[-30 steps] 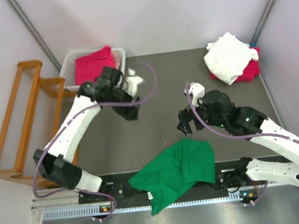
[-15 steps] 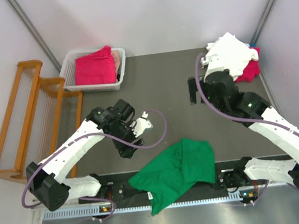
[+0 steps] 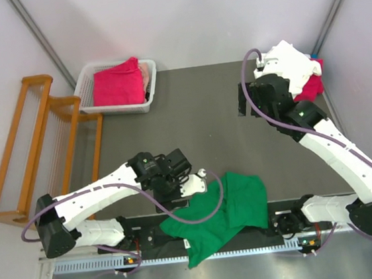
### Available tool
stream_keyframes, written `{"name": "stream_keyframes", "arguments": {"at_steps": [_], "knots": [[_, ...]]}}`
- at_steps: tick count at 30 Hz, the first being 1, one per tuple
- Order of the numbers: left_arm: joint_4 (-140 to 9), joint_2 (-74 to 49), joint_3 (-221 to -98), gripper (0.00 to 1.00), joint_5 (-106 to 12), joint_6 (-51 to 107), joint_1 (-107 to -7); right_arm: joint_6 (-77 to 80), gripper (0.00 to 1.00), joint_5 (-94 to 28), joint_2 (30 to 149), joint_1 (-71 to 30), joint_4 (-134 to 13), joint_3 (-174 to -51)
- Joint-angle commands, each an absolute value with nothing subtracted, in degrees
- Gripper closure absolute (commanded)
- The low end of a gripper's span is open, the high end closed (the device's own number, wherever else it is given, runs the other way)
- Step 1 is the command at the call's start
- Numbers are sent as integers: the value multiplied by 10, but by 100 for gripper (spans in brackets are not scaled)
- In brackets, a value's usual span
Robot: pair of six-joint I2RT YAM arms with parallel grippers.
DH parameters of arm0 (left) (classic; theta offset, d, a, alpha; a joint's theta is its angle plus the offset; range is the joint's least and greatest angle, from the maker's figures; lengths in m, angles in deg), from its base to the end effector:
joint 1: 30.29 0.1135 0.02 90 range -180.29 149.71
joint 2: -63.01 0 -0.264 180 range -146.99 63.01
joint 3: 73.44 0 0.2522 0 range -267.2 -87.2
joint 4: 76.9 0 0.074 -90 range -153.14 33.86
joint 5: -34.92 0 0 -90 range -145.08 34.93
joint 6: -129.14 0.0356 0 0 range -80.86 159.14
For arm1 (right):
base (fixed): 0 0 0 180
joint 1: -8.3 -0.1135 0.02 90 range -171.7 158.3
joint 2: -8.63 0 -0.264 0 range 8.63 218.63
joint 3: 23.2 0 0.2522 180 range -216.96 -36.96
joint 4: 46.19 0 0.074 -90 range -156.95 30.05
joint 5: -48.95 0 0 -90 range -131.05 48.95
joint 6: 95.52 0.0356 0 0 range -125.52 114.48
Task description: Fold and stack the t-shirts
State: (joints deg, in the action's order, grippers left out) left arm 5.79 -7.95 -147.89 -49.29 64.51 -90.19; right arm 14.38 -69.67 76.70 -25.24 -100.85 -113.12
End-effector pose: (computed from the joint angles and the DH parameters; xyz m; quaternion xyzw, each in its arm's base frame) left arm 0.1003 -0.1801 0.2709 0.6770 0.7283 -0.0759 0.0748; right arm 0.2128 0.1206 0.3952 0.0164 0.8588 0.0147 0.5118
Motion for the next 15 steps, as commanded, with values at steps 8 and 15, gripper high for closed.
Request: {"name": "stream_keyframes", "arguments": {"at_steps": [8,15], "knots": [[-63,-92,-1431,30,-462,608,-975,165,0,-680,771,-225,-1014,-1154],[-59,-134,-1448,33,-480,612,-1079,162,0,-667,788,-210,-1016,-1164]]}}
